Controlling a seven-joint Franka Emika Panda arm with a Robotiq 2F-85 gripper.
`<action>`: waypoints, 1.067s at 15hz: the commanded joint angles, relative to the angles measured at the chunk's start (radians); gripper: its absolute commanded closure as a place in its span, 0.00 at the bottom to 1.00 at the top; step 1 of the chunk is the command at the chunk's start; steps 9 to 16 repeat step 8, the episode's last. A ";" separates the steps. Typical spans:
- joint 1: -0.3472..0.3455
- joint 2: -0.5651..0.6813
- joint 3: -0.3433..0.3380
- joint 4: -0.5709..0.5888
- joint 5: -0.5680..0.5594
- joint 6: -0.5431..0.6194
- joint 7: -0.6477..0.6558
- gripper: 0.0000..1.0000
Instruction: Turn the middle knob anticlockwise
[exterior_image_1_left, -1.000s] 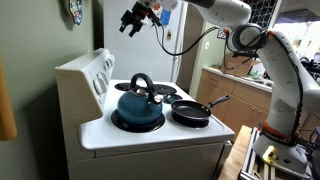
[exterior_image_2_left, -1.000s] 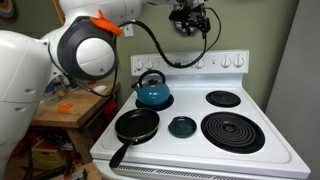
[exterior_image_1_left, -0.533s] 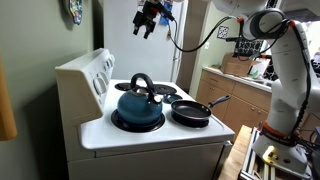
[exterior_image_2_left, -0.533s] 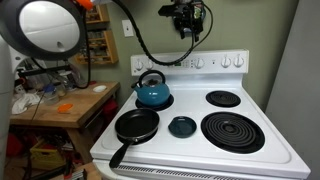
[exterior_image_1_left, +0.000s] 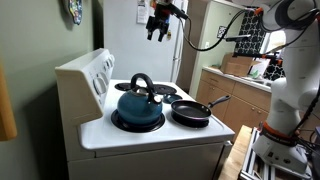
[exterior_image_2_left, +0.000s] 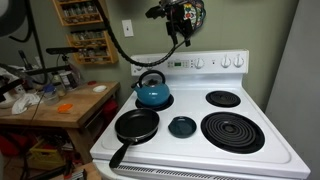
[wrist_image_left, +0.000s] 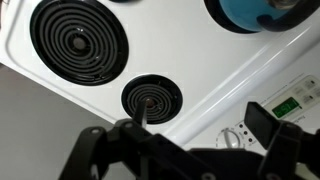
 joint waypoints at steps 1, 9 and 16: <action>0.008 -0.126 -0.001 -0.188 -0.034 0.042 0.048 0.00; -0.061 -0.094 0.068 -0.138 -0.022 0.017 0.030 0.00; -0.061 -0.094 0.068 -0.138 -0.022 0.017 0.030 0.00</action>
